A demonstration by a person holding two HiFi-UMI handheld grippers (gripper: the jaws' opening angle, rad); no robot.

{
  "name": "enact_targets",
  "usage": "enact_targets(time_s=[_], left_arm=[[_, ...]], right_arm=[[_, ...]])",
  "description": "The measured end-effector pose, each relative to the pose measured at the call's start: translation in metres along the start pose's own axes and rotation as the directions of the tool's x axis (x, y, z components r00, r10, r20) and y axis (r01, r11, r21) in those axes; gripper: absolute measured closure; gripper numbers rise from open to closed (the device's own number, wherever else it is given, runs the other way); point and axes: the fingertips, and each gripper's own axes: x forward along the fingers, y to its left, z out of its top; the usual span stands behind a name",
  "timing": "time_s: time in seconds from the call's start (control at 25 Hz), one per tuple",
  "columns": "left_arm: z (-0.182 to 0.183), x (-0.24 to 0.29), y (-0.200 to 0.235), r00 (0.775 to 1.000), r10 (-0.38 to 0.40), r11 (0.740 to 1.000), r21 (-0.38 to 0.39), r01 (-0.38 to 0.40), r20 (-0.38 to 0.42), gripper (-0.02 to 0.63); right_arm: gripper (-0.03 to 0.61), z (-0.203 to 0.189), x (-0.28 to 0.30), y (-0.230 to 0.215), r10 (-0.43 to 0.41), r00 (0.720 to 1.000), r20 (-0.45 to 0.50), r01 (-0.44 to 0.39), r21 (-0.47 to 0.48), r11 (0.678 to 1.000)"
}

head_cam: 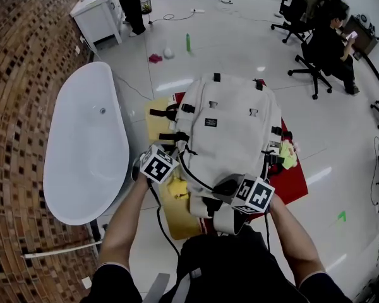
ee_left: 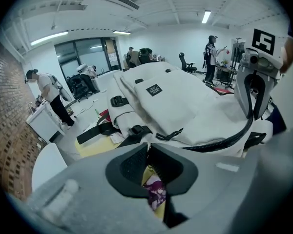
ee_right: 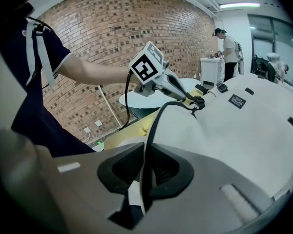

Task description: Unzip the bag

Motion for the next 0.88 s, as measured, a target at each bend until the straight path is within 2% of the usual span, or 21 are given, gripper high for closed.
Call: enact_targets(time_s=[0.2, 0.44, 0.56, 0.72, 0.8, 0.88], left_arm=[[0.006, 0.015, 0.002, 1.000, -0.015, 1.000, -0.009, 0.015, 0.004, 0.591], [0.001, 0.021, 0.003, 1.000, -0.029, 0.999, -0.038, 0.029, 0.006, 0.589], [-0.003, 0.007, -0.003, 1.000, -0.021, 0.995, -0.101, 0.022, 0.008, 0.583], [0.014, -0.022, -0.013, 0.996, 0.007, 0.976, -0.217, 0.013, 0.088, 0.499], [0.030, -0.037, -0.020, 0.991, 0.041, 0.972, -0.237, -0.010, 0.126, 0.497], [0.049, -0.052, -0.032, 0.981, 0.072, 0.962, -0.272, -0.022, 0.178, 0.499]], right_arm=[[0.529, -0.002, 0.001, 0.000, 0.009, 1.000, 0.017, -0.009, 0.037, 0.999], [0.526, -0.002, 0.004, -0.001, 0.013, 1.000, 0.010, -0.013, 0.033, 0.999], [0.503, 0.000, 0.000, -0.005, 0.000, 0.998, 0.069, -0.005, 0.064, 0.998], [0.471, 0.008, -0.020, -0.016, -0.038, 0.988, 0.152, 0.024, 0.092, 0.995], [0.471, 0.013, -0.035, -0.025, -0.063, 0.979, 0.195, 0.047, 0.086, 0.995], [0.474, 0.020, -0.054, -0.037, -0.119, 0.957, 0.266, 0.098, 0.092, 0.991]])
